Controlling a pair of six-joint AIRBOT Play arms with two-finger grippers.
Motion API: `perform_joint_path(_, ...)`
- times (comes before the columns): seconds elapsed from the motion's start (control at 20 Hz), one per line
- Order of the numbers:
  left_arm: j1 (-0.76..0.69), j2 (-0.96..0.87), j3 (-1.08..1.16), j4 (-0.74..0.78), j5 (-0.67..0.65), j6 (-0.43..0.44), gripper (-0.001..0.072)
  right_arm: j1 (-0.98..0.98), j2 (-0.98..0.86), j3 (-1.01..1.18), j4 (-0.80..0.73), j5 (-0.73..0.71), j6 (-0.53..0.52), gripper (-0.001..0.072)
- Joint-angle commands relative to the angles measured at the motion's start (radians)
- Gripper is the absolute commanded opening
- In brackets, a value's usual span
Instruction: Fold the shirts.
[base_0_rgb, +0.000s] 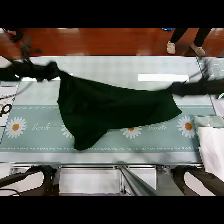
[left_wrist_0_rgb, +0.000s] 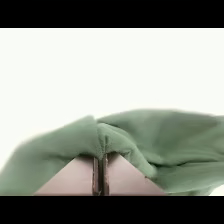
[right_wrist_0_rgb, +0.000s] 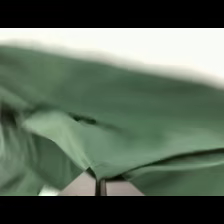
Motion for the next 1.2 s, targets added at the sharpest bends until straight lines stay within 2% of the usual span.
perform_joint_path(0.0,0.012,0.134,0.179,-0.024,0.006,-0.003,0.0019,0.002,0.056,0.429,-0.146,0.023,0.063,0.0019)
perform_joint_path(0.2,0.013,0.28,0.372,-0.023,0.005,-0.003,0.0019,0.002,0.072,0.829,-0.243,0.04,0.109,0.002)
perform_joint_path(0.35,0.013,0.391,0.471,-0.013,0.006,-0.002,0.0019,0.002,0.122,0.949,-0.262,0.032,0.12,0.0019)
perform_joint_path(0.5,0.013,0.514,0.497,0.053,-0.001,-0.003,0.0019,0.002,0.211,0.948,-0.337,0.032,0.143,0.0019)
perform_joint_path(0.65,0.013,0.615,0.497,0.141,-0.067,-0.004,0.0019,0.002,0.285,0.948,-0.432,0.05,0.173,0.002)
perform_joint_path(0.9,0.013,0.704,0.496,0.252,-0.295,-0.053,0.0019,0.002,0.377,0.922,-0.503,0.236,0.243,0.002)
perform_joint_path(1.05,0.012,0.704,0.476,0.251,-0.45,-0.064,0.0019,0.002,0.433,0.801,-0.496,0.297,0.259,0.002)
perform_joint_path(1.15,0.012,0.705,0.414,0.251,-0.491,-0.092,0.0019,0.002,0.464,0.677,-0.495,0.302,0.276,0.002)
